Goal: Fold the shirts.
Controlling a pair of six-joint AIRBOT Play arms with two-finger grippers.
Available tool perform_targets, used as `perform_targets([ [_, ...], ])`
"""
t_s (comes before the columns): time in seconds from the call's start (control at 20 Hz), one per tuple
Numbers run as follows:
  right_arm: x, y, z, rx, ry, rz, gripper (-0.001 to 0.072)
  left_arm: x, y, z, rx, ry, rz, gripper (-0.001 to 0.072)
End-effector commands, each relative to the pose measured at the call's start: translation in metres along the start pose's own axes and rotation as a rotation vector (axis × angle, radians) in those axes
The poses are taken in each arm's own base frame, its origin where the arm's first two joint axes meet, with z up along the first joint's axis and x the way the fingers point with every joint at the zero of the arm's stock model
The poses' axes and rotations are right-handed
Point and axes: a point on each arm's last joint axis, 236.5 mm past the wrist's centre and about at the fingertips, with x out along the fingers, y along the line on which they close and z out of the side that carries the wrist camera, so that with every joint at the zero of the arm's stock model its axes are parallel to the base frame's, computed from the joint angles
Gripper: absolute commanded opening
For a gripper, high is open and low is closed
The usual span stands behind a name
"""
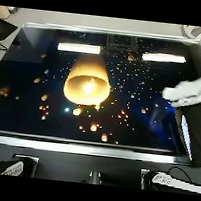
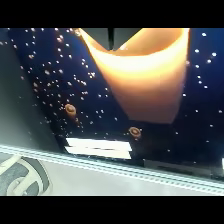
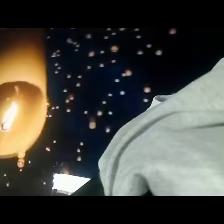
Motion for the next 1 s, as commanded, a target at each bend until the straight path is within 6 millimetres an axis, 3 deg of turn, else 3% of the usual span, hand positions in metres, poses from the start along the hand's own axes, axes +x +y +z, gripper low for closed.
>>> perform_targets([
  [0.0, -0.064, -0.040, -0.036, 0.142, 0.025, -0.096, 0.0018, 0.003, -0.008, -0.003, 0.026, 0.008, -0.017, 0.0028],
  [0.25, -0.119, -0.066, -0.051, 0.270, -0.071, -0.252, 0.0018, 0.008, -0.027, -0.005, 0.072, 0.010, -0.055, 0.0028],
  [0.5, -0.136, -0.103, -0.103, 0.386, 0.076, -0.451, 0.0017, 0.009, -0.031, -0.006, 0.079, 0.012, -0.064, 0.0028],
  [0.6, -0.133, -0.110, -0.148, 0.446, 0.197, -0.511, 0.0017, 0.009, -0.031, -0.006, 0.079, 0.012, -0.064, 0.0028],
  [0.7, -0.112, -0.105, -0.206, 0.545, 0.339, -0.494, 0.0017, 0.009, -0.031, -0.005, 0.079, 0.008, -0.063, 0.0028],
  [0.75, -0.099, -0.104, -0.225, 0.575, 0.369, -0.474, 0.0017, 0.009, -0.031, -0.005, 0.079, 0.007, -0.064, 0.0028],
  [0.85, -0.076, -0.109, -0.248, 0.603, 0.370, -0.466, 0.0018, 0.009, -0.031, -0.005, 0.079, 0.008, -0.064, 0.0028],
  [0.95, -0.069, -0.119, -0.264, 0.615, 0.383, -0.504, 0.0021, 0.009, -0.031, -0.005, 0.078, 0.008, -0.064, 0.0029],
])
